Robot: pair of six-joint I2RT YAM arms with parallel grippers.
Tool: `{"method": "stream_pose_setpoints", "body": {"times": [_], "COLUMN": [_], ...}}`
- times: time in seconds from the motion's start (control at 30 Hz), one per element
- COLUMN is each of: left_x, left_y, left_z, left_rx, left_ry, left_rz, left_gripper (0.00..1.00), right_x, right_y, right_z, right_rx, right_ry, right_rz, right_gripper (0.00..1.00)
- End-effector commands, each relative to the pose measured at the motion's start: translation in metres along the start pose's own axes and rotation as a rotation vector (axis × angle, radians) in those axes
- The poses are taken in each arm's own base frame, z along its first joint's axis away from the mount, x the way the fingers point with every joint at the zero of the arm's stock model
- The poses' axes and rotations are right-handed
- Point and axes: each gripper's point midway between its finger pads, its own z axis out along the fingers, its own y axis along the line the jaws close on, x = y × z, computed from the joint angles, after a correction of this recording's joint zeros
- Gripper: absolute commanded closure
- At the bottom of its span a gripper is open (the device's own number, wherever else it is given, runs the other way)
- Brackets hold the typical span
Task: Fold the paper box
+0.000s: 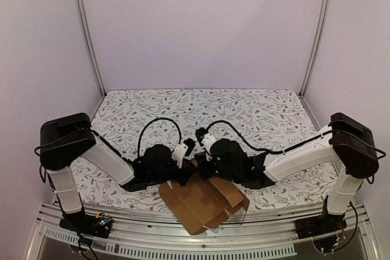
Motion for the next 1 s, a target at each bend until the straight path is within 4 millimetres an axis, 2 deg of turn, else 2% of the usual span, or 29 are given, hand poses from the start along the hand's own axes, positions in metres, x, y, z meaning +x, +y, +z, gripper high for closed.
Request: {"method": "stream_pose_setpoints", "body": {"times": [0.0,0.03,0.2,0.3,0.53,0.73,0.97], "left_x": [-0.008,-0.007,-0.009,-0.012,-0.015,-0.016,-0.016], "left_y": [-0.001,-0.001,0.0,0.0,0.006,0.003,-0.006], "left_z": [0.009,0.01,0.01,0.009,0.005,0.007,0.01], "left_rx": [0.013,0.014,0.007,0.001,-0.046,-0.049,-0.07], "left_ry": [-0.033,-0.033,-0.043,-0.045,-0.035,-0.024,-0.004], "left_rz": [-0.005,-0.006,-0.009,-0.001,0.038,0.056,0.103], "left_gripper": [0.96,1.0,1.0,1.0,1.0,1.0,1.0], "right_x": [0.1,0.098,0.086,0.075,0.037,0.016,0.011], "right_y": [-0.026,-0.025,-0.019,-0.019,-0.016,-0.013,-0.01], "right_z": [-0.007,-0.007,-0.012,-0.018,-0.043,-0.052,-0.044], "right_rx": [0.074,0.071,0.049,0.048,0.026,0.01,0.019], "right_ry": [0.328,0.326,0.306,0.284,0.193,0.148,0.138], "right_rz": [-0.107,-0.104,-0.078,-0.063,-0.017,-0.004,-0.008], "right_gripper": [1.0,1.0,1.0,0.91,0.8,0.8,0.88]}}
